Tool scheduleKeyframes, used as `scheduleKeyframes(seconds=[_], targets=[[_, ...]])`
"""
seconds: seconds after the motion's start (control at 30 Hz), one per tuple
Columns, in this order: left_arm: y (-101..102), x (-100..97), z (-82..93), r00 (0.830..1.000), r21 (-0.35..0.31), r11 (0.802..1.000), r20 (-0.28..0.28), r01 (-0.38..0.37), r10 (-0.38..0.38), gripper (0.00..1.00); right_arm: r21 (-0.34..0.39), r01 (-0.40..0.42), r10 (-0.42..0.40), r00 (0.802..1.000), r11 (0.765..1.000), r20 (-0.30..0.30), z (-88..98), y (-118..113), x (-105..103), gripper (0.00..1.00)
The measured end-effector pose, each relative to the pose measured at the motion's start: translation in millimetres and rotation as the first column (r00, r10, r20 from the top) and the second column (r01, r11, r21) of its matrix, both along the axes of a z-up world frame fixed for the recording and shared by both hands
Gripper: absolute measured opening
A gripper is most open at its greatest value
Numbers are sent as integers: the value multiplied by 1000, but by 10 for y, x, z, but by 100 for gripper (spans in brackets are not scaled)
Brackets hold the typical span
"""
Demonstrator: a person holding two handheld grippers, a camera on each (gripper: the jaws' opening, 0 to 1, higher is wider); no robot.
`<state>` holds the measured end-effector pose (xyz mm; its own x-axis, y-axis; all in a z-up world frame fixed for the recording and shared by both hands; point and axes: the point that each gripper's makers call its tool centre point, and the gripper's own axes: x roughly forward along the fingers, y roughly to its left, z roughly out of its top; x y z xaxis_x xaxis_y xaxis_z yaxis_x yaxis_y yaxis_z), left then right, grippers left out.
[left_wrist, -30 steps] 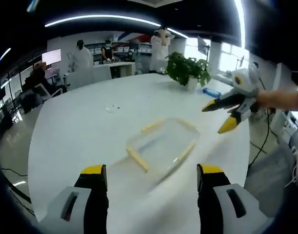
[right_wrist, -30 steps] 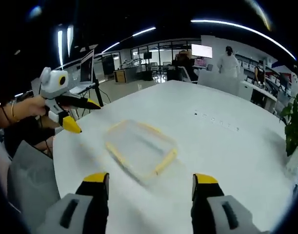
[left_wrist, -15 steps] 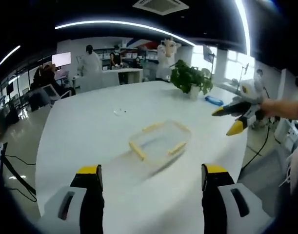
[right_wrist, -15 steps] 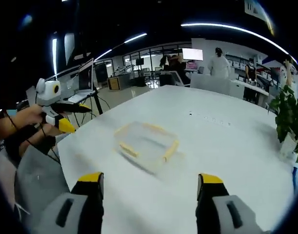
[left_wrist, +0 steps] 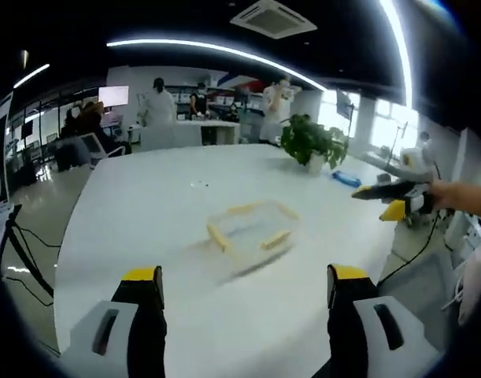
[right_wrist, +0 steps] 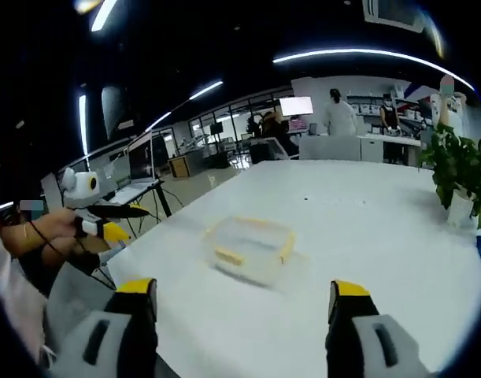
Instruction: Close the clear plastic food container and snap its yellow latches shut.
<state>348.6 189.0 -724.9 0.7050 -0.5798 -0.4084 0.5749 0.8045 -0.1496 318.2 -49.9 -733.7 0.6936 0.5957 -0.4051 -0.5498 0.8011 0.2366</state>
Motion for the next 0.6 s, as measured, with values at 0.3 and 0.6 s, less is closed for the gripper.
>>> scheduleKeyframes(seconds=[0.3,0.6], targets=[[129,-110,-8,1000,9,1000,-2,-25,25,85,5,16,-16,1000,1000,-10,-9,-4,-130,91],[169,-117,18,999,10,999,-2,-35,35,84,12,36,-35,999,999,-24,-23,-13,-168,89]])
